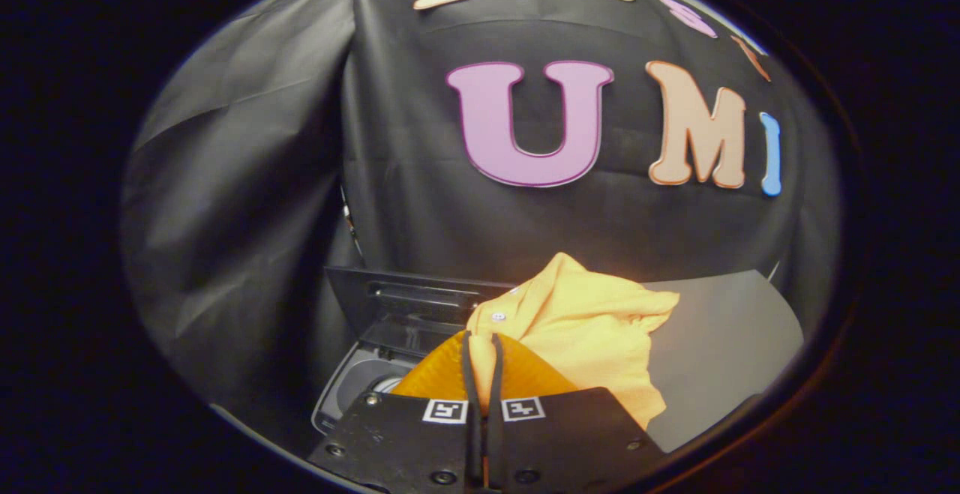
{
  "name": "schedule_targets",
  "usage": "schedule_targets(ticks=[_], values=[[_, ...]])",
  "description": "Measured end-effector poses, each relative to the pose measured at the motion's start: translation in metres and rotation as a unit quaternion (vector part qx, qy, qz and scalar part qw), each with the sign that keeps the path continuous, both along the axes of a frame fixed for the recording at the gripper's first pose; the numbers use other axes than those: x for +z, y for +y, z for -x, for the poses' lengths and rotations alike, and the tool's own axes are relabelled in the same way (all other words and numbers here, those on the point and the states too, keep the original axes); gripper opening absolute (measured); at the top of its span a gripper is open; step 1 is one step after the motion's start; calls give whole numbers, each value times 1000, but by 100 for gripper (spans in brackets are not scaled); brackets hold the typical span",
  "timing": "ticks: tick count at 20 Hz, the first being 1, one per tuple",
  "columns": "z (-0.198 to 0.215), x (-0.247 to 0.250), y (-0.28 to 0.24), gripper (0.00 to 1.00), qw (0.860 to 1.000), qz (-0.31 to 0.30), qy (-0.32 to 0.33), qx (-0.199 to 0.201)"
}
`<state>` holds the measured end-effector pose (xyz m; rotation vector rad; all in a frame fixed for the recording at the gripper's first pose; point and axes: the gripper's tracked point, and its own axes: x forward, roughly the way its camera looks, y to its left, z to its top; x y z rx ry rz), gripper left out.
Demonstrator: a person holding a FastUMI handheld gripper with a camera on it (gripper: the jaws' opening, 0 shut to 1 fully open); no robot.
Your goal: Put the clothes into the washing machine and then close the washing machine lid.
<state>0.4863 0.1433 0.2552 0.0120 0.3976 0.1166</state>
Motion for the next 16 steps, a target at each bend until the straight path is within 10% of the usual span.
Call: schedule_targets(ticks=[16], values=[[-65,-104,76,11,997,7,67,38]])
